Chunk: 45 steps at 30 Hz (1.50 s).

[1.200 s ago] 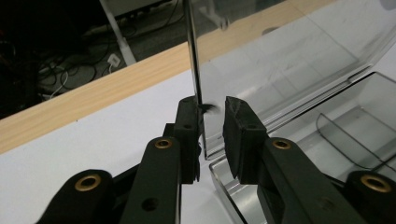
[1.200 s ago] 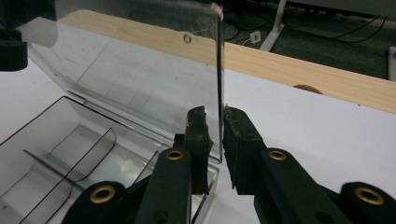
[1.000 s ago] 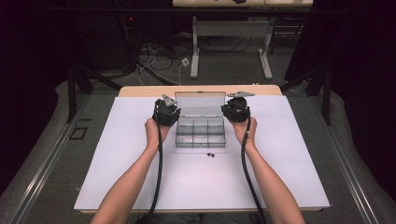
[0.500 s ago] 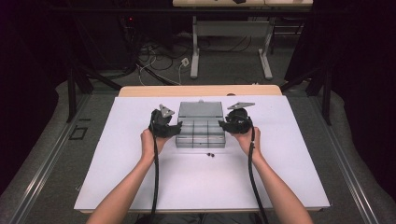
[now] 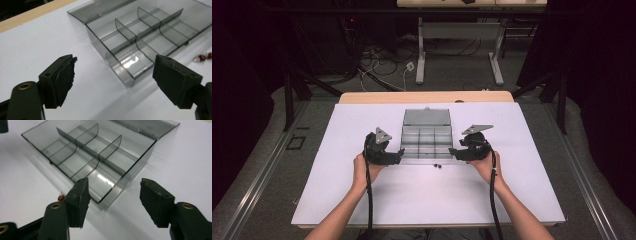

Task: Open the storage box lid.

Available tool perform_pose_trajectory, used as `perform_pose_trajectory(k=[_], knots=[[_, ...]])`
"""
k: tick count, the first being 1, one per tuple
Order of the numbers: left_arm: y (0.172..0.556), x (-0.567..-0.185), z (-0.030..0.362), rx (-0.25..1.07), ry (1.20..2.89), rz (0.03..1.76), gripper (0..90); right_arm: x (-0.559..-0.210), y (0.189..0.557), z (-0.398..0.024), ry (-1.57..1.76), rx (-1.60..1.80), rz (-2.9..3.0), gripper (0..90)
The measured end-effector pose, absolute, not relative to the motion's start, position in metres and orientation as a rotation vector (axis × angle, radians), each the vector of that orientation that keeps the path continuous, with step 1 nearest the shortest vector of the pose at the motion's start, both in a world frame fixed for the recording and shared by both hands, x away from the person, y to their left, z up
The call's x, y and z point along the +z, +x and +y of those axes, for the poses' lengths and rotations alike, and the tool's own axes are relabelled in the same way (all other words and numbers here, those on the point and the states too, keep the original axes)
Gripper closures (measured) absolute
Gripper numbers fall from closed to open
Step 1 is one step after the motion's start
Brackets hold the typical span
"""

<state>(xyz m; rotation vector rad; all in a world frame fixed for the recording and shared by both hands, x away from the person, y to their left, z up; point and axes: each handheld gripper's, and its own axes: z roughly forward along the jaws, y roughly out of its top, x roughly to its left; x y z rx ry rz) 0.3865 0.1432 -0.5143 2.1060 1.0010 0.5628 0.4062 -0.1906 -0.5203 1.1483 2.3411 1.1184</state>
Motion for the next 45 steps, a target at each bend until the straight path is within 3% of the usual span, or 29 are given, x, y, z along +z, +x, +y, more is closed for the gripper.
perform_pose_trajectory(k=[25,45], knots=[[0.334,-0.520,0.164,0.524,2.179,0.971,2.7,-0.523,0.372,-0.198,1.088,1.163,2.443,25.4],[0.308,-0.527,0.181,0.496,2.211,0.982,0.0,-0.529,0.368,-0.188,1.053,1.175,2.507,0.0]])
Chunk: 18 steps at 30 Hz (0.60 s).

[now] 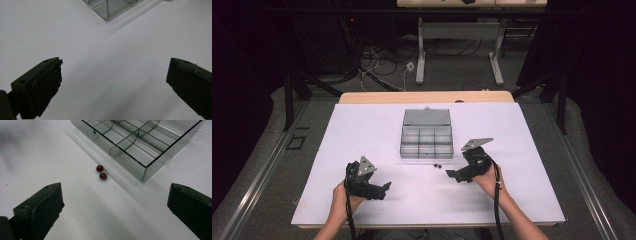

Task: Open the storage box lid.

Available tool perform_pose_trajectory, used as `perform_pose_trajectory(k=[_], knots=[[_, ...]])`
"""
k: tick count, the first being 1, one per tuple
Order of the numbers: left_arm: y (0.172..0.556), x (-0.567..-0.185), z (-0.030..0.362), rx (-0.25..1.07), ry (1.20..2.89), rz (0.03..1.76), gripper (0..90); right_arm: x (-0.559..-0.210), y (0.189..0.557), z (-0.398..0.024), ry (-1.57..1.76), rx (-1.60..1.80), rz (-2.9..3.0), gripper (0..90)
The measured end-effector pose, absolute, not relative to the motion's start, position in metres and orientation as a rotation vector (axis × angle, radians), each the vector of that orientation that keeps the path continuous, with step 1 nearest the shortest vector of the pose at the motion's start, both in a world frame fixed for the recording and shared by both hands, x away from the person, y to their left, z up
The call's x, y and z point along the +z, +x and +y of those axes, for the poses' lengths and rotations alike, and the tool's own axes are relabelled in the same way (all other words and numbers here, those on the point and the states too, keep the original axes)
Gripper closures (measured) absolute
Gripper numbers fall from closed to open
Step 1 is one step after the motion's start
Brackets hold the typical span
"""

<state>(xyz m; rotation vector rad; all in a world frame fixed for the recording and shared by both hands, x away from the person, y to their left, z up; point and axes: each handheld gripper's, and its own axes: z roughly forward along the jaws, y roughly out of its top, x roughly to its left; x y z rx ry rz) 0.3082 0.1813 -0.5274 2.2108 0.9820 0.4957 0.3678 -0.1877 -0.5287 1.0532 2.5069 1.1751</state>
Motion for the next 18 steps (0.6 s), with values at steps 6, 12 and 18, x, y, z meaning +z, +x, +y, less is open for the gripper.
perform_pose_trajectory(k=[6,12,18], knots=[[0.310,-0.528,0.183,0.497,2.224,0.975,0.0,-0.530,0.367,-0.185,1.027,1.175,2.526,0.0],[0.310,-0.528,0.182,0.510,2.225,0.974,0.1,-0.530,0.366,-0.182,0.994,1.181,2.559,0.0],[0.309,-0.527,0.181,0.511,2.230,0.973,0.1,-0.531,0.364,-0.176,0.976,1.168,2.575,0.0]])
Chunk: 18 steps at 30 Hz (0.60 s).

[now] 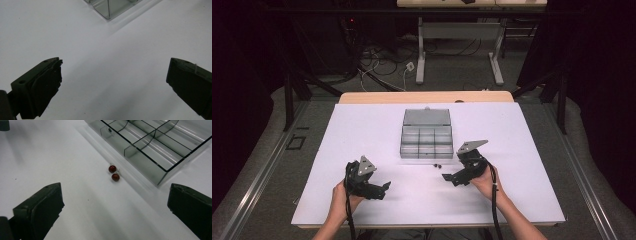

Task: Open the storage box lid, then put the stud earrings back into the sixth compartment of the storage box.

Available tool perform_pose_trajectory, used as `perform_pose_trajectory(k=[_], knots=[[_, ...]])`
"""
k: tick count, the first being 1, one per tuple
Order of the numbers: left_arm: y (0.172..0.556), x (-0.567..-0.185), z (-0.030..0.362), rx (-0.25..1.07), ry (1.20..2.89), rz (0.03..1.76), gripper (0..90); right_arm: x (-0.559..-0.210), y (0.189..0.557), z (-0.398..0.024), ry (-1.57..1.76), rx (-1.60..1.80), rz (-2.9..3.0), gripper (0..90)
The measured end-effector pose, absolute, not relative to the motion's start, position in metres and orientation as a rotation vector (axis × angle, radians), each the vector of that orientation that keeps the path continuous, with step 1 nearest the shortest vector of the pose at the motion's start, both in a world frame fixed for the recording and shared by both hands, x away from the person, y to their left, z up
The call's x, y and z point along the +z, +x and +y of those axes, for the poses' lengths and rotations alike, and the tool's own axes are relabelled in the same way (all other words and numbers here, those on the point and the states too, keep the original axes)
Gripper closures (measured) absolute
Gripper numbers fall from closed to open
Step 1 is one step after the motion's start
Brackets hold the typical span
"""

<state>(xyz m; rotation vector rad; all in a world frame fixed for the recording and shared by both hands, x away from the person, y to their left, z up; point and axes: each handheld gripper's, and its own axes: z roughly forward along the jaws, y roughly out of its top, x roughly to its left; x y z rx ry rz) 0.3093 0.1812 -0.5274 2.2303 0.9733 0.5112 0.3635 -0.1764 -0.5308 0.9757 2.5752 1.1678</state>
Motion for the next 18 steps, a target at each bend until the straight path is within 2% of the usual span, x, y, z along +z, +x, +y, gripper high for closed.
perform_pose_trajectory(k=[12,15,17,18], knots=[[0.309,-0.527,0.180,0.513,2.222,0.968,0.0,-0.533,0.361,-0.167,0.938,1.166,2.588,0.1],[0.309,-0.528,0.180,0.510,2.226,0.966,0.1,-0.533,0.361,-0.165,0.934,1.178,2.585,5.6],[0.309,-0.528,0.180,0.510,2.225,0.966,0.0,-0.534,0.362,-0.165,0.949,1.208,2.568,15.8],[0.309,-0.528,0.181,0.513,2.225,0.966,0.0,-0.535,0.363,-0.164,0.967,1.215,2.555,15.8]])
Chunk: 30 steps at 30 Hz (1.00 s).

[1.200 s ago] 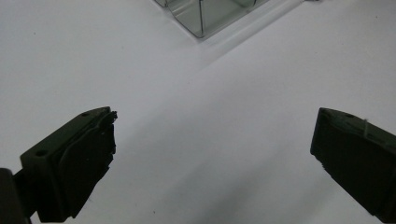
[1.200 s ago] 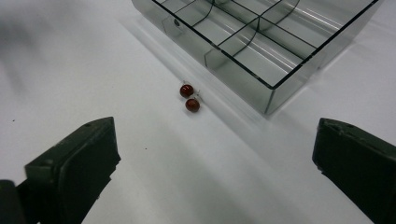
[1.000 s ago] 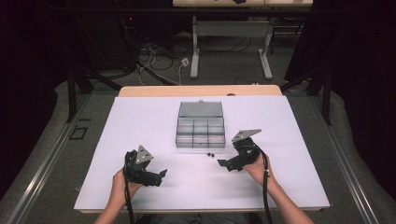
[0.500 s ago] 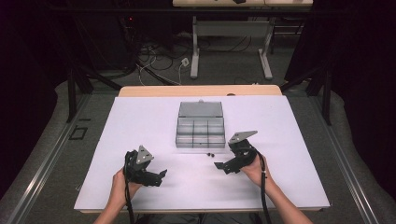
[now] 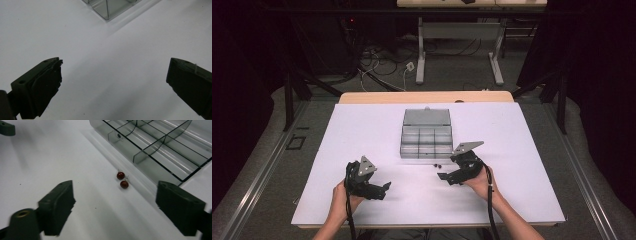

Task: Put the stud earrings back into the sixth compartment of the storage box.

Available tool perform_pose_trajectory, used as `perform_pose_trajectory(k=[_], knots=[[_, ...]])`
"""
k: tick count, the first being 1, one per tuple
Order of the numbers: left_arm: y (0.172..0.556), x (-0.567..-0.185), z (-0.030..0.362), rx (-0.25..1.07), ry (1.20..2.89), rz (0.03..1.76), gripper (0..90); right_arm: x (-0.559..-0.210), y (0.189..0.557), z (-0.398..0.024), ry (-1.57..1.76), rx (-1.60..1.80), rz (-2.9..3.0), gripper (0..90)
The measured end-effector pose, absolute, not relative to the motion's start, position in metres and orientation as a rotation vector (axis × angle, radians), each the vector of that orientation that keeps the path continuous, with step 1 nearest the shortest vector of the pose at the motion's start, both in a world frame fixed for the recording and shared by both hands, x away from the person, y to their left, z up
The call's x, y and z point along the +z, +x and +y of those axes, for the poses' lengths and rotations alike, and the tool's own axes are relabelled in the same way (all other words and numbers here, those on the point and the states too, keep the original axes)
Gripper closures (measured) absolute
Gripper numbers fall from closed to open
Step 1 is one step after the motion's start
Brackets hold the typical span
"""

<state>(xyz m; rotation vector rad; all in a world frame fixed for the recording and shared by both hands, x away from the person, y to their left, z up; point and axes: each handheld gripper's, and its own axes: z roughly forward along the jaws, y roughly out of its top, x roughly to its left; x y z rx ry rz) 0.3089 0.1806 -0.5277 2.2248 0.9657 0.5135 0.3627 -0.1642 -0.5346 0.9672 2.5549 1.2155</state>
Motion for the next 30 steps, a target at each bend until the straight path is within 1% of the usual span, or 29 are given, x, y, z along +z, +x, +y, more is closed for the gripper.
perform_pose_trajectory(k=[2,4,7,9,12,16,27,30], knots=[[0.309,-0.527,0.180,0.514,2.222,0.966,0.1,-0.536,0.365,-0.164,0.987,1.225,2.527,22.2],[0.308,-0.527,0.180,0.510,2.220,0.971,0.0,-0.538,0.365,-0.162,1.009,1.238,2.508,25.6],[0.307,-0.527,0.179,0.529,2.230,0.964,0.1,-0.538,0.366,-0.161,1.029,1.230,2.489,34.5],[0.307,-0.527,0.178,0.536,2.229,0.960,0.1,-0.540,0.367,-0.158,1.036,1.231,2.447,43.6],[0.308,-0.528,0.178,0.535,2.232,0.957,0.1,-0.541,0.369,-0.155,1.056,1.218,2.436,54.8],[0.308,-0.528,0.178,0.531,2.236,0.963,0.1,-0.545,0.372,-0.150,1.070,1.200,2.419,64.0],[0.309,-0.528,0.177,0.532,2.256,0.952,0.1,-0.553,0.377,-0.139,1.093,1.147,2.430,75.1],[0.309,-0.529,0.177,0.537,2.255,0.953,0.1,-0.556,0.377,-0.138,1.093,1.141,2.430,76.6]])
